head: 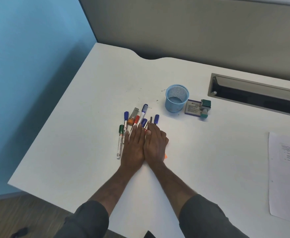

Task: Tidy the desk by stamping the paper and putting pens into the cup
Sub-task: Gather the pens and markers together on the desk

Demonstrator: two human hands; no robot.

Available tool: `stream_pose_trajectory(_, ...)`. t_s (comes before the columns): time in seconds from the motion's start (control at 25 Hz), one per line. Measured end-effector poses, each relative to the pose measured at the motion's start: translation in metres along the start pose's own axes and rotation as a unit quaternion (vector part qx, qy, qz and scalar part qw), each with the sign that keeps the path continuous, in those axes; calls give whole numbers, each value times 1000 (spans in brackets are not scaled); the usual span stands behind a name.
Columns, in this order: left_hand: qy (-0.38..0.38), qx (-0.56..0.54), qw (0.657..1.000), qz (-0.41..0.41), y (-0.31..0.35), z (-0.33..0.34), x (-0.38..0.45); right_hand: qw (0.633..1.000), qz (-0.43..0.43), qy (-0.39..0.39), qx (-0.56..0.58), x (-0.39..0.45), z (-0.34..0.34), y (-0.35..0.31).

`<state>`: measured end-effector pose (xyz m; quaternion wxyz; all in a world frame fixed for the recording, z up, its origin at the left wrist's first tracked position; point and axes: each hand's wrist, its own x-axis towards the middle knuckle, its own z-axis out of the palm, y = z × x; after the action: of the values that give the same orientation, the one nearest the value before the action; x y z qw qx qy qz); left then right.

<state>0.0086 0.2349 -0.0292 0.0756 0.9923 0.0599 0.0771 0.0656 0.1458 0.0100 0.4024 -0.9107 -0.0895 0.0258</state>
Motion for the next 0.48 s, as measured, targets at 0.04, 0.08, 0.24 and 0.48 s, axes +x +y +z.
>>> stream_pose_trajectory(0.04, 2, -5, 1000, 3, -3, 0, -1, 1000, 0, -1, 2, -1, 1, -2)
stream_pose_trajectory(0.08, 5, -13, 1000, 3, -5, 0, -2, 1000, -1, -2, 4, -2, 2, -2)
stream_pose_trajectory(0.24, 22, -40, 999, 7, -4, -1, -4, 1000, -3, -7, 8, -2, 2, -3)
stream_pose_trajectory(0.48, 21, -66, 997, -23, -5, 3, -3, 999, -26, -20, -37, -1, -1, -1)
